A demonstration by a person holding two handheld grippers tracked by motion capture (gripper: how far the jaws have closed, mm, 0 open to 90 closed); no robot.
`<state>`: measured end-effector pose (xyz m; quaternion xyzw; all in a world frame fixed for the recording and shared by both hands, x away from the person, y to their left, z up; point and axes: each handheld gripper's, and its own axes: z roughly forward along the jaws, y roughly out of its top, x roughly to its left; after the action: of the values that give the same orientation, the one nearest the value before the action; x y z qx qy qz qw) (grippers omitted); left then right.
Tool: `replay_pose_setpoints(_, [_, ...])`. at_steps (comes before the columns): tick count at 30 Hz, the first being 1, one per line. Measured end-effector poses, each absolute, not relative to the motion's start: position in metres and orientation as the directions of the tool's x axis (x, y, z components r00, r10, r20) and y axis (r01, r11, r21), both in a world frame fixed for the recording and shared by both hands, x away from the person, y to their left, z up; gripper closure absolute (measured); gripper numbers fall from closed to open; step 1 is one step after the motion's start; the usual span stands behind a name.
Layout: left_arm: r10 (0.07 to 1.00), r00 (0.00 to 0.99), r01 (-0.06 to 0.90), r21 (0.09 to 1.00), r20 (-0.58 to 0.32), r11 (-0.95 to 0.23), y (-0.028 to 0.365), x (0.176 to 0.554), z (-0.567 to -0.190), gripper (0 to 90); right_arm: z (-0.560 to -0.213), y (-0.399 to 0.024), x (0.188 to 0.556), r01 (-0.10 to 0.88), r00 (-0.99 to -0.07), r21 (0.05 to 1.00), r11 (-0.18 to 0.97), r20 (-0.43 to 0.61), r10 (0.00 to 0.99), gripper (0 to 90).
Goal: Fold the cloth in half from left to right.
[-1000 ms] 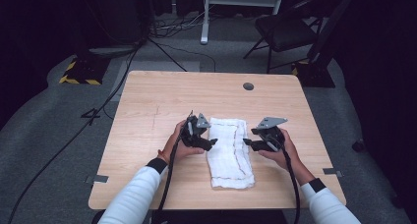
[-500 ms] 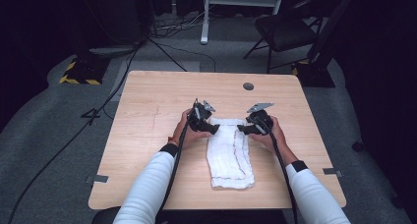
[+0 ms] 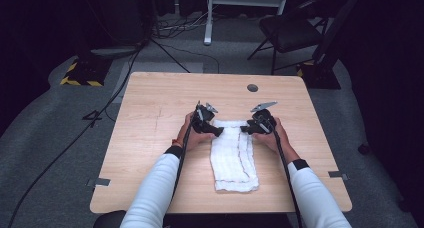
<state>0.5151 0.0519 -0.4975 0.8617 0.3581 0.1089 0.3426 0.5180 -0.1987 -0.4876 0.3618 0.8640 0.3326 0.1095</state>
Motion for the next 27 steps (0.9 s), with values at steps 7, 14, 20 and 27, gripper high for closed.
replay_pose_setpoints(7, [0.653, 0.748, 0.547, 0.668, -0.121, -0.504, 0.051, 0.514, -0.493, 55.3, -0.487, -0.195, 0.515, 0.561, -0.725, 0.651, 0.512, 0.088, 0.683, 75.3])
replay_pose_setpoints(14, [0.608, 0.787, 0.505, 0.669, -0.099, -0.545, 0.05, 0.516, -0.49, 78.0, -0.486, -0.192, 0.514, 0.544, -0.722, 0.661, 0.517, 0.055, 0.689, 80.2])
replay_pose_setpoints(20, [0.622, 0.782, 0.465, 0.7, -0.037, -0.542, 0.048, 0.519, -0.476, 81.4, -0.477, -0.192, 0.514, 0.507, -0.708, 0.7, 0.503, 0.006, 0.706, 81.5])
replay_pose_setpoints(27, [0.614, 0.789, 0.405, 0.739, 0.014, -0.538, 0.05, 0.519, -0.452, 81.8, -0.455, -0.194, 0.513, 0.453, -0.7, 0.748, 0.485, -0.039, 0.713, 81.7])
